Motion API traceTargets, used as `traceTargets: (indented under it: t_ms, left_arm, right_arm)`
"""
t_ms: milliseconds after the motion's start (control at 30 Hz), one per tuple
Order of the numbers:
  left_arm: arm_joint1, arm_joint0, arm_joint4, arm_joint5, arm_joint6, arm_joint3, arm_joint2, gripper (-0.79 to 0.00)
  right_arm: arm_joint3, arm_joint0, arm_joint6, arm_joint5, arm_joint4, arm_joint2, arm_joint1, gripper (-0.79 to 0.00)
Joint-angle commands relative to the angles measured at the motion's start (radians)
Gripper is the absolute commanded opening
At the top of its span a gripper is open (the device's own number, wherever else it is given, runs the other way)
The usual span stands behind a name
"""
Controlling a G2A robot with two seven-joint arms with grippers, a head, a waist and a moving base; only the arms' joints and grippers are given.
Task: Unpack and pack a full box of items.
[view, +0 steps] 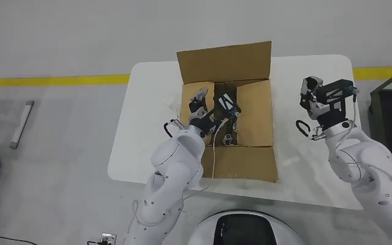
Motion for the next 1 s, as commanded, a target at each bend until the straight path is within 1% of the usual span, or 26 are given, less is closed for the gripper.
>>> traceTargets:
  t_ms: [0,333,367,400,433,567,667,733,767,867,967]
  left_arm:
    - [0.0,0.0,0.0,0.0,0.0,0.0,0.0,0.0]
    - [0.0,0.0,0.0,0.0,0.0,0.0,0.0,0.0]
    - [0.0,0.006,0.004,0.013,0.008,0.001,-0.002,0.0]
    - [0.0,0.012,0.011,0.024,0.022,0.006,0.002,0.0]
    - [0.0,0.009,0.035,0.015,0.027,0.013,0.016,0.0]
    - [-0.009,-0.015,0.066,0.021,-0.021,0.042,0.061,0.0]
    - [-0.016,-0.039,0.106,-0.009,-0.073,0.069,0.101,0.0]
    - [-0.021,-0.044,0.116,-0.011,-0.117,0.086,0.114,0.0]
    - [-0.022,-0.051,0.135,-0.029,-0.132,0.093,0.127,0.0]
    - [-0.026,-0.055,0.167,-0.035,-0.174,0.126,0.14,0.0]
    - [-0.028,-0.057,0.203,-0.051,-0.178,0.135,0.151,0.0]
  right_arm:
    - [0.0,0.0,0.0,0.0,0.0,0.0,0.0,0.0]
    - [0.0,0.0,0.0,0.0,0.0,0.0,0.0,0.0]
    - [0.0,0.0,0.0,0.0,0.0,0.0,0.0,0.0]
    - [0.0,0.0,0.0,0.0,0.0,0.0,0.0,0.0]
    - [0.0,0.0,0.0,0.0,0.0,0.0,0.0,0.0]
    - [0.0,0.0,0.0,0.0,0.0,0.0,0.0,0.0]
    - [0.0,0.0,0.0,0.0,0.0,0.0,0.0,0.0]
    - [0.0,0.0,0.0,0.0,0.0,0.0,0.0,0.0]
    - [0.0,0.0,0.0,0.0,0.0,0.0,0.0,0.0]
    - [0.0,0.0,0.0,0.0,0.0,0.0,0.0,0.0]
    - [0.0,0.0,0.0,0.0,0.0,0.0,0.0,0.0]
